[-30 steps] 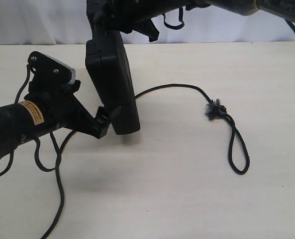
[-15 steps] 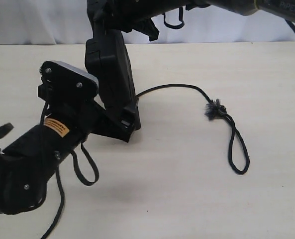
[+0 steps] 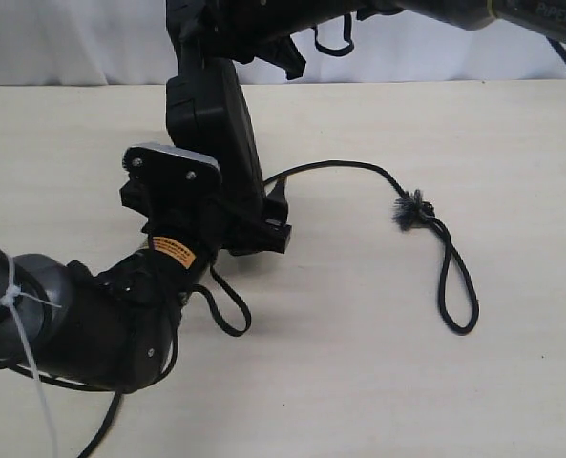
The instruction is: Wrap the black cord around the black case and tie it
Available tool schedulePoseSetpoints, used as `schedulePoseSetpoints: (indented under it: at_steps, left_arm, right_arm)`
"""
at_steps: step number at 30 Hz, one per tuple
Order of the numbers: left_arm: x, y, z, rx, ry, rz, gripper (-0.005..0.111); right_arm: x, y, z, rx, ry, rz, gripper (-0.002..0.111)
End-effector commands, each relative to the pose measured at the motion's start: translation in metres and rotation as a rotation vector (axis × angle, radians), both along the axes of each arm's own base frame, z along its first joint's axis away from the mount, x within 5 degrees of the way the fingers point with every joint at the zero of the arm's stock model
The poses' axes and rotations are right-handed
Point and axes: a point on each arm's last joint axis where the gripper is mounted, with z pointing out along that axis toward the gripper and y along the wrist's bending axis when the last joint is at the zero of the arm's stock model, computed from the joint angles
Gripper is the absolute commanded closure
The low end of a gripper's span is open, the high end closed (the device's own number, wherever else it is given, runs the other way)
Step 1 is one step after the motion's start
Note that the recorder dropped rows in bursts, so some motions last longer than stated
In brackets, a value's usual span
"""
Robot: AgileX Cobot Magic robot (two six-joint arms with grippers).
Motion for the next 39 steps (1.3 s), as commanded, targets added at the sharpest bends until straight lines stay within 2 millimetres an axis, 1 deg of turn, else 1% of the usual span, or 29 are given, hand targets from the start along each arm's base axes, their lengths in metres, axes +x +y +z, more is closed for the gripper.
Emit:
schedulePoseSetpoints:
  at_steps: [1, 6, 8, 11, 14, 17, 19, 21, 22, 23, 24, 25, 27, 28, 29, 30, 31, 32, 34, 35, 36, 37, 38, 39]
  left_arm:
    - [0.004, -0.008, -0.004, -0.013, 0.068, -0.025, 0.005]
    - [0.005, -0.007, -0.002, -0.079, 0.056, -0.005, 0.005]
    - [0.005, -0.007, -0.001, -0.080, 0.043, -0.001, 0.005]
    - [0.008, -0.003, 0.003, -0.101, 0.006, 0.018, 0.006]
    - [0.010, -0.002, 0.004, -0.134, 0.010, 0.037, 0.006]
    - [0.015, 0.004, 0.005, -0.137, 0.003, 0.060, 0.006]
    - [0.021, 0.014, 0.003, -0.136, 0.015, 0.094, 0.020]
    - [0.023, 0.017, 0.002, -0.135, 0.024, 0.105, 0.050]
    - [0.022, 0.016, 0.002, -0.134, 0.028, 0.101, 0.078]
    - [0.022, 0.016, 0.002, -0.120, 0.026, 0.098, 0.095]
    - [0.022, 0.017, 0.002, -0.101, 0.026, 0.110, 0.105]
    - [0.022, 0.018, 0.001, -0.071, 0.027, 0.107, 0.107]
    - [0.021, 0.015, 0.001, 0.080, 0.001, 0.047, 0.107]
    - [0.019, 0.012, -0.003, 0.146, 0.045, -0.004, 0.107]
    - [0.018, 0.006, -0.005, 0.164, 0.062, -0.072, 0.107]
    - [0.014, -0.005, -0.005, 0.218, 0.037, -0.195, 0.107]
    - [0.010, -0.014, -0.004, 0.305, -0.008, -0.292, 0.107]
    - [0.005, -0.020, -0.004, 0.374, -0.039, -0.342, 0.107]
    - [0.009, -0.009, -0.005, 0.329, 0.014, -0.194, 0.107]
    - [0.011, -0.003, -0.005, 0.418, 0.002, -0.145, 0.107]
    - [0.012, -0.001, -0.005, 0.515, -0.018, -0.146, 0.107]
    - [0.012, -0.001, -0.003, 0.526, -0.039, -0.139, 0.107]
    - [0.013, 0.000, -0.001, 0.524, -0.054, -0.127, 0.107]
    - [0.015, 0.003, 0.000, 0.522, -0.062, -0.107, 0.107]
  right_arm:
    - [0.000, -0.003, 0.024, 0.057, -0.077, -0.034, 0.104]
    - [0.000, -0.003, 0.023, 0.056, -0.073, -0.031, 0.104]
    - [-0.001, -0.003, 0.023, 0.054, -0.069, -0.026, 0.104]
    - [-0.002, -0.002, 0.023, 0.054, -0.061, -0.019, 0.104]
    - [-0.003, -0.001, 0.023, 0.074, -0.045, -0.018, 0.104]
    - [-0.004, -0.001, 0.023, 0.076, -0.032, -0.013, 0.104]
    - [-0.005, 0.000, 0.023, 0.081, -0.014, -0.012, 0.104]
    - [-0.005, 0.000, 0.023, 0.083, -0.011, -0.014, 0.104]
    - [-0.003, -0.004, 0.021, 0.060, -0.019, -0.015, 0.104]
    - [0.001, -0.013, 0.019, 0.041, 0.007, -0.033, 0.104]
    - [0.003, -0.021, 0.017, 0.005, 0.017, -0.045, 0.104]
    - [0.007, -0.034, 0.014, -0.040, 0.035, -0.068, 0.104]
    - [0.010, -0.055, 0.017, -0.102, 0.048, -0.089, 0.104]
    - [0.009, -0.063, 0.019, -0.133, 0.055, -0.085, 0.104]
    - [0.008, -0.068, 0.021, -0.178, 0.042, -0.081, 0.104]
    - [0.007, -0.073, 0.020, -0.234, 0.041, -0.072, 0.104]
    - [0.006, -0.075, 0.018, -0.262, 0.044, -0.065, 0.104]
    - [0.005, -0.078, 0.021, -0.302, 0.030, -0.061, 0.104]
    - [-0.003, -0.097, 0.044, -0.424, -0.057, -0.085, 0.104]
    - [-0.012, -0.121, 0.065, -0.508, -0.082, -0.115, 0.104]
    - [-0.021, -0.141, 0.078, -0.625, -0.097, -0.114, 0.104]
    - [-0.035, -0.160, 0.084, -0.820, -0.070, -0.048, 0.104]
    - [-0.042, -0.172, 0.084, -1.001, -0.047, 0.034, 0.104]
    - [-0.045, -0.175, 0.081, -1.052, -0.051, 0.063, 0.104]
